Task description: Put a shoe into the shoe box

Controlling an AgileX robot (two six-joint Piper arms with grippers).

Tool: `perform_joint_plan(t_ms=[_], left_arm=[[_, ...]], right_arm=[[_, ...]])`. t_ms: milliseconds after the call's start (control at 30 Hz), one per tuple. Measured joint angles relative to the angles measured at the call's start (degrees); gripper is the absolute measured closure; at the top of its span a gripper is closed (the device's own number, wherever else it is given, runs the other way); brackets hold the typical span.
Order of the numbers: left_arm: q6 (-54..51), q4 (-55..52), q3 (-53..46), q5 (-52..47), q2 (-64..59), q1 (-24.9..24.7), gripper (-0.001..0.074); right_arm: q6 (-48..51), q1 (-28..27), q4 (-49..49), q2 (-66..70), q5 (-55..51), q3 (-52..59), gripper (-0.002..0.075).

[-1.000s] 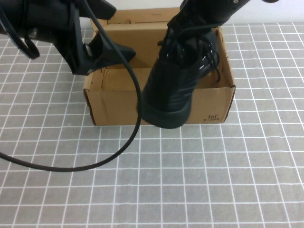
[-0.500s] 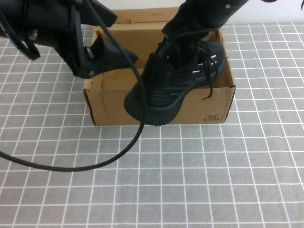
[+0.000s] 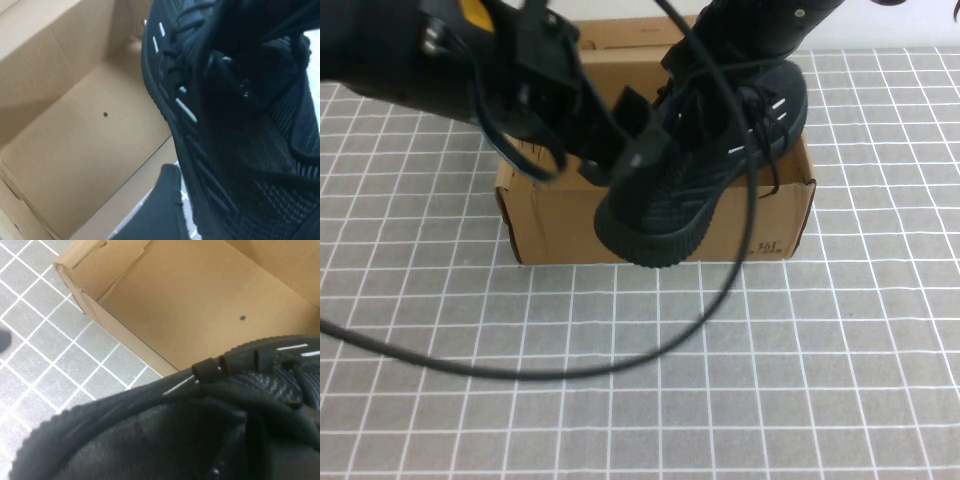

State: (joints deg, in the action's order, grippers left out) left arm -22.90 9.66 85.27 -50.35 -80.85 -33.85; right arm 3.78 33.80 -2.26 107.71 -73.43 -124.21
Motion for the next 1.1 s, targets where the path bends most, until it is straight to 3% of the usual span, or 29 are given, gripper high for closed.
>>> perform_joint_plan(t_ms=[233,367,600,1100], left_arm=[[6.8,-12.7,1.0,1.6,-0.5,-9.6,0.0069],[13.1,-19.2,4.5,-1.5,-1.5,-12.4,0.0069],[18.4,-22.1,12.8,-6.8,-2.2,-13.5,0.0069],[19.7,-26.7,15.1,-9.6,-15.4,-13.8,0.0069]], right_arm=[[0.0,0.0,0.1,0.0,0.0,0.0,0.073],[0.0,0.0,0.1,0.0,0.0,0.0,0.073],[-0.1,0.0,0.1,0.0,0.0,0.0,0.073],[-0.9,-0.6,1.6,0.0,0.3,0.0,0.0731]])
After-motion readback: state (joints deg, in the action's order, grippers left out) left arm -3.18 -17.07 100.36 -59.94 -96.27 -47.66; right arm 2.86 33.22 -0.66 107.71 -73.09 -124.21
